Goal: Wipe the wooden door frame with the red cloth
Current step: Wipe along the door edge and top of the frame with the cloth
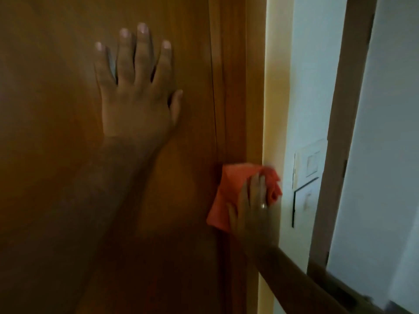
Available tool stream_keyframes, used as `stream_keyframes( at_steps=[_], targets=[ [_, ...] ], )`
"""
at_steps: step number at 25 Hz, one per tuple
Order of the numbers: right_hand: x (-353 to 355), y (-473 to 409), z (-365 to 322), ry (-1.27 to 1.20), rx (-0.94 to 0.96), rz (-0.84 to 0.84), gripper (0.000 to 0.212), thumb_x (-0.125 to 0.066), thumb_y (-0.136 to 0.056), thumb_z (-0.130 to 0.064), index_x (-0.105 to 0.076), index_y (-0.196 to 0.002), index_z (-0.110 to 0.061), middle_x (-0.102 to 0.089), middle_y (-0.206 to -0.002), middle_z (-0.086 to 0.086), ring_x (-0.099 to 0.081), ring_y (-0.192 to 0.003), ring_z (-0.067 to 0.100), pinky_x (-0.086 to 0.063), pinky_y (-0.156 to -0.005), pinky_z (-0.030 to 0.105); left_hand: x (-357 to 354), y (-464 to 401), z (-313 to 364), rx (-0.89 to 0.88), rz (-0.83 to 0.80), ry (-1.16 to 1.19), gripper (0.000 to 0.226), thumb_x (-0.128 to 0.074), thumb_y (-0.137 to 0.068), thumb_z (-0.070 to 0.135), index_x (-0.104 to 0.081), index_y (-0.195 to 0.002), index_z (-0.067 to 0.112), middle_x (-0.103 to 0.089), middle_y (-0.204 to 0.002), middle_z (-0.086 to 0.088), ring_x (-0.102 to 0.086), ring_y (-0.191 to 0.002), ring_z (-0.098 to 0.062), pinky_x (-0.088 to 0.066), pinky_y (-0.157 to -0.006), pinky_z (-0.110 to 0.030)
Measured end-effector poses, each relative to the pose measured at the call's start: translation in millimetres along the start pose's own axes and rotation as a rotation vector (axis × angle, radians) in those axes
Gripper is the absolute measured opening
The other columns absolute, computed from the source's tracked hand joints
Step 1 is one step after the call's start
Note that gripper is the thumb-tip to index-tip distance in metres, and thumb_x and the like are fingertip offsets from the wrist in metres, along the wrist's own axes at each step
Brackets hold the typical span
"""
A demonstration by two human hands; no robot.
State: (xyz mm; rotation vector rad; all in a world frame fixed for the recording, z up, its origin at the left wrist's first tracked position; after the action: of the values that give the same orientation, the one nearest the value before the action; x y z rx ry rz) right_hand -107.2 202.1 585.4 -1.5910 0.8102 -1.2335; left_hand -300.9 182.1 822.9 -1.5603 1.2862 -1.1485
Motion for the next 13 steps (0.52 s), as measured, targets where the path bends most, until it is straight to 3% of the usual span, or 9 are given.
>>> stream_keyframes(
  at_steps=[3,5,8,9,10,11,12,13],
  targets=[
    [-25.1,51.2,7.3,-0.03,0.02,-0.093,0.063,-0.02,-0.104,-0.044,-0.02,-0.152,-0.004,-0.022,-0.149,0.029,-0.03,-0.131,0.046,-0.039,-0.094,0.063,-2.1,3.6,3.2,0.02,0.007,-0.007,0.072,-0.036,-0.098,0.051,-0.017,-0.158,0.016,-0.012,-0.166,-0.022,-0.01,-0.153,-0.042,-0.006,-0.117,-0.067],
    [-26.2,57.0,11.3,-0.082,-0.044,-0.109,0.066,-0.021,-0.104,-0.047,-0.011,-0.156,-0.008,-0.027,-0.147,0.025,-0.029,-0.136,0.041,-0.033,-0.098,0.059,-0.1,1.3,0.7,0.015,0.024,-0.028,0.072,-0.035,-0.099,0.051,-0.017,-0.158,0.016,-0.013,-0.166,-0.022,-0.011,-0.153,-0.042,-0.007,-0.117,-0.067],
    [-36.6,110.0,7.0,-0.031,-0.043,-0.241,0.066,-0.019,-0.104,-0.047,-0.019,-0.152,-0.001,-0.03,-0.145,0.025,-0.046,-0.13,0.047,-0.054,-0.086,0.057,1.4,1.2,0.8,0.021,0.022,-0.012,0.071,-0.035,-0.099,0.051,-0.017,-0.158,0.016,-0.013,-0.166,-0.021,-0.011,-0.153,-0.041,-0.009,-0.118,-0.067],
    [-41.5,134.8,5.3,0.02,0.005,-0.284,0.066,-0.016,-0.105,-0.045,-0.013,-0.154,-0.002,-0.023,-0.152,0.026,-0.041,-0.135,0.048,-0.053,-0.089,0.056,-0.2,3.4,2.4,0.027,0.018,-0.024,0.072,-0.034,-0.099,0.051,-0.017,-0.159,0.016,-0.013,-0.166,-0.021,-0.011,-0.153,-0.041,-0.008,-0.118,-0.067],
    [-44.7,152.3,4.6,0.059,0.035,-0.3,0.064,-0.014,-0.105,-0.043,-0.012,-0.155,-0.003,-0.012,-0.159,0.026,-0.025,-0.144,0.045,-0.042,-0.099,0.056,-0.4,4.2,3.9,0.024,0.02,-0.033,0.072,-0.034,-0.099,0.052,-0.017,-0.159,0.016,-0.012,-0.166,-0.021,-0.01,-0.153,-0.04,-0.007,-0.118,-0.066],
    [-48.2,161.6,5.7,0.07,0.033,-0.318,0.061,-0.013,-0.105,-0.041,-0.021,-0.151,-0.001,-0.006,-0.161,0.026,-0.009,-0.149,0.042,-0.034,-0.107,0.055,0.1,3.2,4.8,0.016,0.022,-0.035,0.072,-0.033,-0.099,0.052,-0.017,-0.159,0.016,-0.012,-0.166,-0.021,-0.01,-0.153,-0.04,-0.007,-0.118,-0.066],
    [-50.2,159.1,5.9,0.064,0.01,-0.34,0.057,-0.013,-0.106,-0.039,-0.035,-0.14,0.001,-0.013,-0.158,0.029,-0.005,-0.149,0.043,-0.038,-0.105,0.056,0.6,1.1,4.5,0.006,0.025,-0.035,0.072,-0.033,-0.099,0.051,-0.017,-0.159,0.015,-0.012,-0.166,-0.022,-0.01,-0.153,-0.04,-0.006,-0.118,-0.065],
    [-47.6,144.0,4.0,0.044,-0.023,-0.37,0.053,-0.014,-0.106,-0.037,-0.044,-0.127,0.001,-0.025,-0.149,0.03,-0.012,-0.144,0.048,-0.05,-0.094,0.059,0.7,-0.4,4.1,0.002,0.027,-0.035,0.072,-0.033,-0.099,0.051,-0.017,-0.159,0.015,-0.012,-0.166,-0.022,-0.01,-0.153,-0.04,-0.006,-0.118,-0.065]
  ],
)
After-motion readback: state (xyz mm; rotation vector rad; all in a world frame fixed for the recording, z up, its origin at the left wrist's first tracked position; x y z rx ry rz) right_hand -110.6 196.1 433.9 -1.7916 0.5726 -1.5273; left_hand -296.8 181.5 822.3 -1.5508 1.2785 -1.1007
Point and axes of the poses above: each hand's wrist, its own y-axis away from the middle knuckle, its own x-axis out of the back of the hand, z = x × y, the point moved 4 cm from there along -y, towards the middle knuckle
